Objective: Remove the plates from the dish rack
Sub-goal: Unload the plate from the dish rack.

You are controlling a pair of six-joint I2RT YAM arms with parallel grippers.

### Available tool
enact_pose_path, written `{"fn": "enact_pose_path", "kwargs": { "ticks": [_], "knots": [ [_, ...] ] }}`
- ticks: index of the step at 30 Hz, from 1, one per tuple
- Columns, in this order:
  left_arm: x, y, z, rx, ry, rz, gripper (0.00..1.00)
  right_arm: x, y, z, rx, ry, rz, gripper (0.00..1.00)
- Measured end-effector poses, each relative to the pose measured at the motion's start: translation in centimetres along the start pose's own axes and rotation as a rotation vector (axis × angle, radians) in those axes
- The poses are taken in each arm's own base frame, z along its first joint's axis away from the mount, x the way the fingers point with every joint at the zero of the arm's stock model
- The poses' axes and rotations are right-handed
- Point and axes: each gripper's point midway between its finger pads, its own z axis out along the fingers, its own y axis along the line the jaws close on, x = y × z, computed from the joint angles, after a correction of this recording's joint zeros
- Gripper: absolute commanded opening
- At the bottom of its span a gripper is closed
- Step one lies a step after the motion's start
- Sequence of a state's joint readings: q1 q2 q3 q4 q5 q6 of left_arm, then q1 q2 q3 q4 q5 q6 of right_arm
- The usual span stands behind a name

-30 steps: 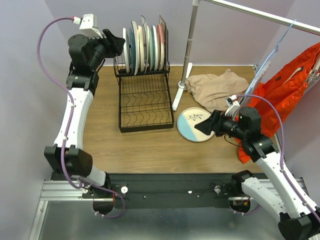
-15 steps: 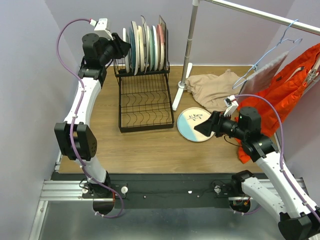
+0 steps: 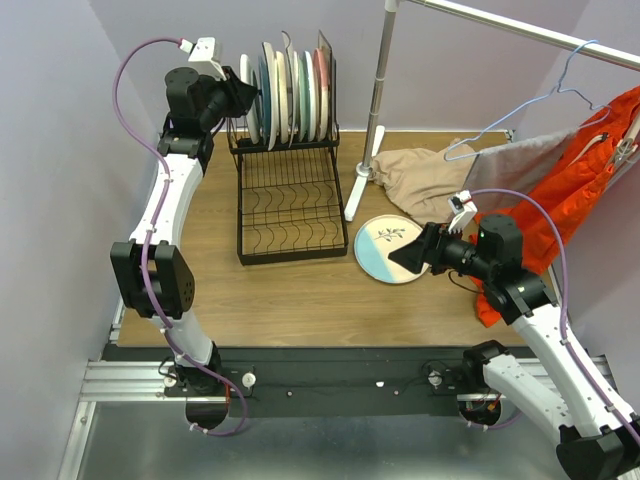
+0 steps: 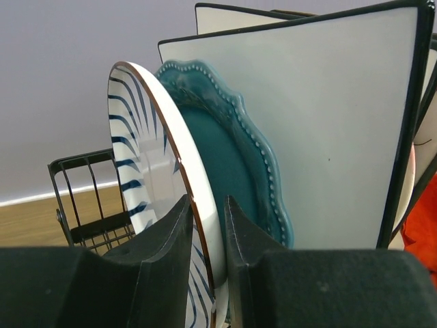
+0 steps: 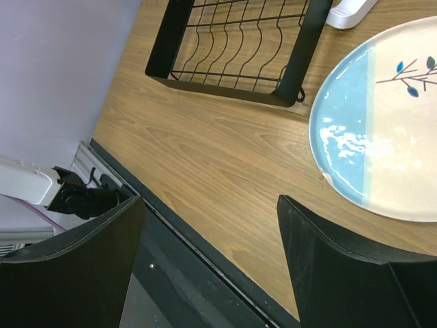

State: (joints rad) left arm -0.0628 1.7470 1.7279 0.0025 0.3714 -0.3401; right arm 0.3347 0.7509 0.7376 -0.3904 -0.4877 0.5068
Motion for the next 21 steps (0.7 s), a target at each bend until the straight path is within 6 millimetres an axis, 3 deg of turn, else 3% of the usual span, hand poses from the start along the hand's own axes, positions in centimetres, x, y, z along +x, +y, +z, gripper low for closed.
{"fn": "enact_pose_path", "kwargs": {
  "ticks": [13, 21],
  "knots": [
    [-0.49, 0.39, -0.46, -0.044, 0.027, 0.025, 0.0, -0.13, 0.48, -0.66, -0.013, -0.026, -0.006, 0.87],
    [-0.94, -0.49, -0.78, -0.047, 0.05, 0.043, 0.0, -0.24, 0.62, -0.86, -0.014, -0.037, -0.004, 0.87]
  ]
}}
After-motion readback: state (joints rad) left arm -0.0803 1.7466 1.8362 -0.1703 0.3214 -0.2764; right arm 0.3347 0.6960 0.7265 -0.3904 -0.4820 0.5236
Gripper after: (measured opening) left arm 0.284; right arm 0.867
